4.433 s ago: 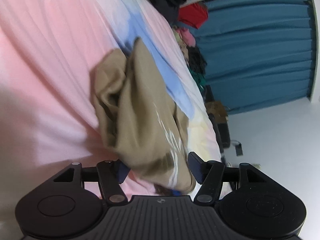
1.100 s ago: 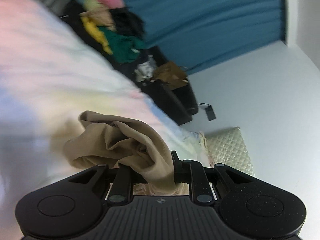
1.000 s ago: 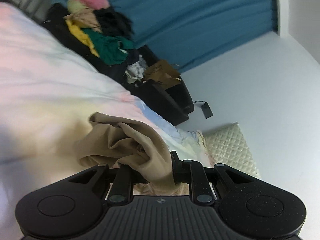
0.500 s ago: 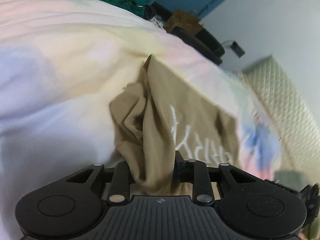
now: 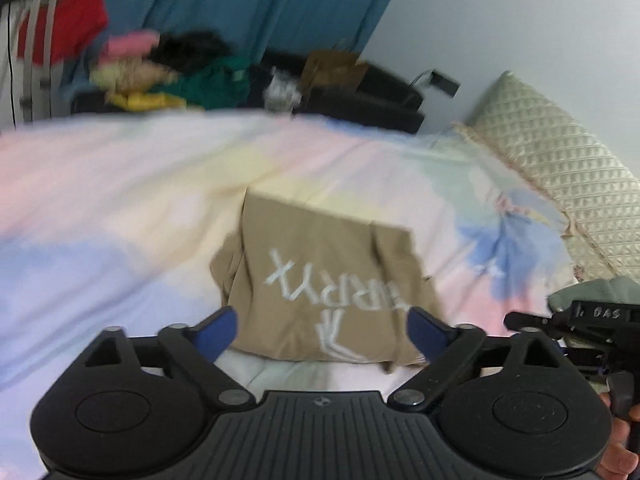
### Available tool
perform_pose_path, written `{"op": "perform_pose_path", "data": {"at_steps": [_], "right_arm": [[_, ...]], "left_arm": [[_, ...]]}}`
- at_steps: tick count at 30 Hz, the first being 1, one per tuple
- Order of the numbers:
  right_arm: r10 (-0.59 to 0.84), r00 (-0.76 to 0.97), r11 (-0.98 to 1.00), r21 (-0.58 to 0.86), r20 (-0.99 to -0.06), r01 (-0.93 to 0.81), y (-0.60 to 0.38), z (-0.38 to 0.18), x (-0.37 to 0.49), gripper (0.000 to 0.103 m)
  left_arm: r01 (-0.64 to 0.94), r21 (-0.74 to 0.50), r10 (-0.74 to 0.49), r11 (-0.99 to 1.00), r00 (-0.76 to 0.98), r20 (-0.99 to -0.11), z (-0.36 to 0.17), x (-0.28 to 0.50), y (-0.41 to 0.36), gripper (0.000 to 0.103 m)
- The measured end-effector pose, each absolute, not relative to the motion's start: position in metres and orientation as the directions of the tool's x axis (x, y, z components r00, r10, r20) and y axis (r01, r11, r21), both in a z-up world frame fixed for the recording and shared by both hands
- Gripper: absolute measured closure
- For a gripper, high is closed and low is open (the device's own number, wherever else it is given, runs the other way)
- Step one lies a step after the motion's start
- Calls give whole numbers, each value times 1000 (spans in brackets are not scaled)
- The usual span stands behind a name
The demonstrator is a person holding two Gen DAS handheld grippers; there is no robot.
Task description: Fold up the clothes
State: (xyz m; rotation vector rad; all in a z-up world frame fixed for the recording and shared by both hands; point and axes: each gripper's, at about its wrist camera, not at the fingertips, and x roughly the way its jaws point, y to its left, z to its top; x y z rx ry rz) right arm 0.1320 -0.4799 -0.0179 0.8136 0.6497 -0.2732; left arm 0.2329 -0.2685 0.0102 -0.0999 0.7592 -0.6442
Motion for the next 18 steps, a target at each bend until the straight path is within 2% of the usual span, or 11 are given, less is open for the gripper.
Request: {"op": "perform_pose_path", "data": {"at_steps": [2,3,10,18], "right_arm": [[-22,807,719,552,-590,423,-461,11,114,2],[-39,823,748,530,-566,400,-452,26,103,0],[-65,877,866,410,-475,286,-394,88,41,0],[-78,919,898,374,-386,233,-355,106,-22,0]], "left_arm": [[523,-283,-579,804,581,-573,37,210,-266,0],[530,-273,-581,803,595,-555,50,196,-261,0],[559,-200,-582,805,677,-450,124,104,-229,0],[564,-112,-564,818,748,-350,161,18,-191,0]]}}
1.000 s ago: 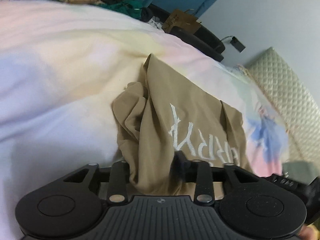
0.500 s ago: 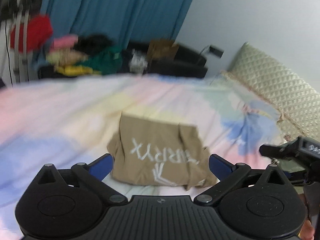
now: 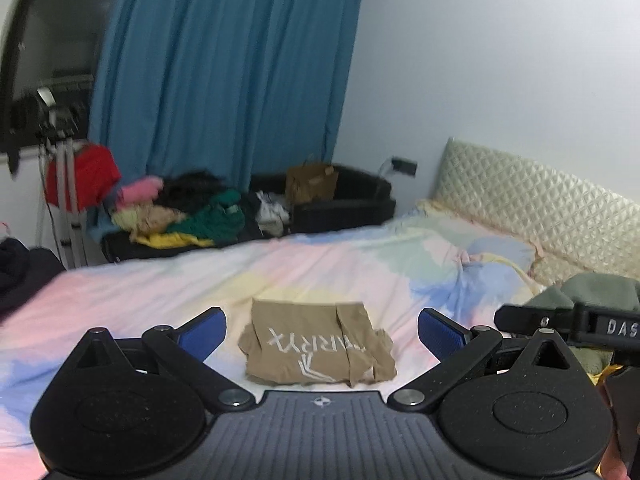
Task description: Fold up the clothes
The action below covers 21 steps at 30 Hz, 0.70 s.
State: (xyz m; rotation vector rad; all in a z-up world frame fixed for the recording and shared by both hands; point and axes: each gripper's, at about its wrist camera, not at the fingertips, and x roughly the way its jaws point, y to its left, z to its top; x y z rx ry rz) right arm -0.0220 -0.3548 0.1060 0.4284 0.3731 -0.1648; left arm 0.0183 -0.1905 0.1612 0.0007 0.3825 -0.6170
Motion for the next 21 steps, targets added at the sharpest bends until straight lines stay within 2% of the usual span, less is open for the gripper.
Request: {"op": "perform_pose_path", "data": {"at_steps": [7,15,21], "right_arm": [[-111,937,922,319,-332,222,-330,94,-55,0],[-159,946,933,270,-281,237,-306,64,-72,0],[-184,942,944,217,-282,249,-292,35,-67,0]], "left_arm": [[543,-50,-533,839,799,-278,164,-37,-165,0],[512,-59,-505,857,811,-297,125,-57,-148,0],[474,-26,-460,880,838,-293,100,-65,-139,0]]}}
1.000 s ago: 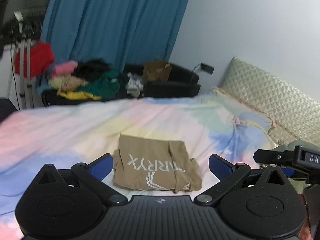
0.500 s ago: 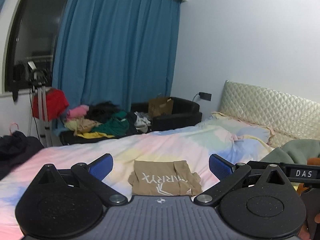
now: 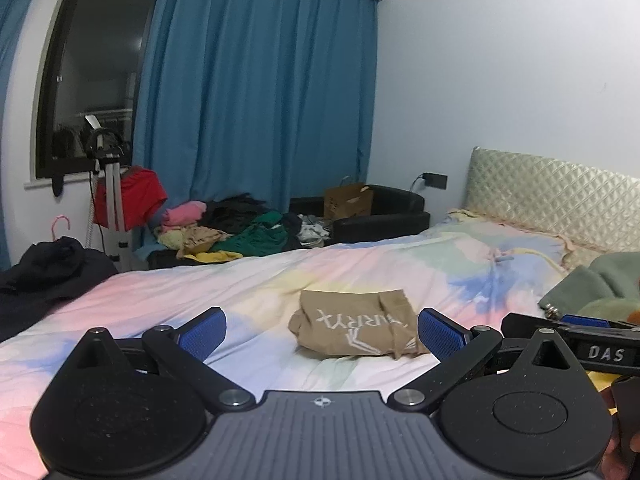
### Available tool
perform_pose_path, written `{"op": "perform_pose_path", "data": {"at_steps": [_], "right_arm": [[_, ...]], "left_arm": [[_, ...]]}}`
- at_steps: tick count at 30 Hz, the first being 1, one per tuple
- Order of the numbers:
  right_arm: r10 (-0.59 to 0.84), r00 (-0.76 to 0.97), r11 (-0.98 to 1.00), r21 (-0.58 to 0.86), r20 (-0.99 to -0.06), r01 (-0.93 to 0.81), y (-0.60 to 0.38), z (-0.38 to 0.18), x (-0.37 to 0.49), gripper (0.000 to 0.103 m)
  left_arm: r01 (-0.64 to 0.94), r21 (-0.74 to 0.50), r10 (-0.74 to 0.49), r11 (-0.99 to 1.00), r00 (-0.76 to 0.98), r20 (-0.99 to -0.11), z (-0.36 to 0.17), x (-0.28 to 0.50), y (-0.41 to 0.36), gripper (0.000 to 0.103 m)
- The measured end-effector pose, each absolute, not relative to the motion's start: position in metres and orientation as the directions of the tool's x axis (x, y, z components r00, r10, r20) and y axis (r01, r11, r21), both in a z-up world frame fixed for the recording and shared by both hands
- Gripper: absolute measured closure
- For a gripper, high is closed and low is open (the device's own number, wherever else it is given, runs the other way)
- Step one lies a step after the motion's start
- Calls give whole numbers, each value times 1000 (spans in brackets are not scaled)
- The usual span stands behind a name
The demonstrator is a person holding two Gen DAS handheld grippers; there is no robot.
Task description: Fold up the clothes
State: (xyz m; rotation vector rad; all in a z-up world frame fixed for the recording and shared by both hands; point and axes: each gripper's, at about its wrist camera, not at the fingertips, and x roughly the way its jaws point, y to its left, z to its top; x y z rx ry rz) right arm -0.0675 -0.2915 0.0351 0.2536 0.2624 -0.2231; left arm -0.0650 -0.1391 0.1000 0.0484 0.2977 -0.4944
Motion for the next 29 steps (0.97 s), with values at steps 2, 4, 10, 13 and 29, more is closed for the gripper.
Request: {"op": "perform_pose_path", "data": {"at_steps": [2,4,10,13,29], "right_arm": [[-191,941,948,196,-279,251,-286,27,-65,0],[-198,942,951,180,-272,251,-281,21,-63,0],[-220,946,961,113,-236,252,-266,10,-62,0],[-231,947,962,96,-224,257,-264,5,-62,0],[-231,945,958,114,-234,262,-268,-2,-62,0]], "left_arm": [[468,-27,-454,884,840,-297,94,-66,-136,0],[464,-23,-449,886,842,-298,89,-66,-135,0],[449,9,-424,894,850,-313,74,-66,-135,0],[448,6,-422,894,844,-331,67,-62,-136,0],[435,22,-401,900,849,-345,50,-53,-142,0]]}}
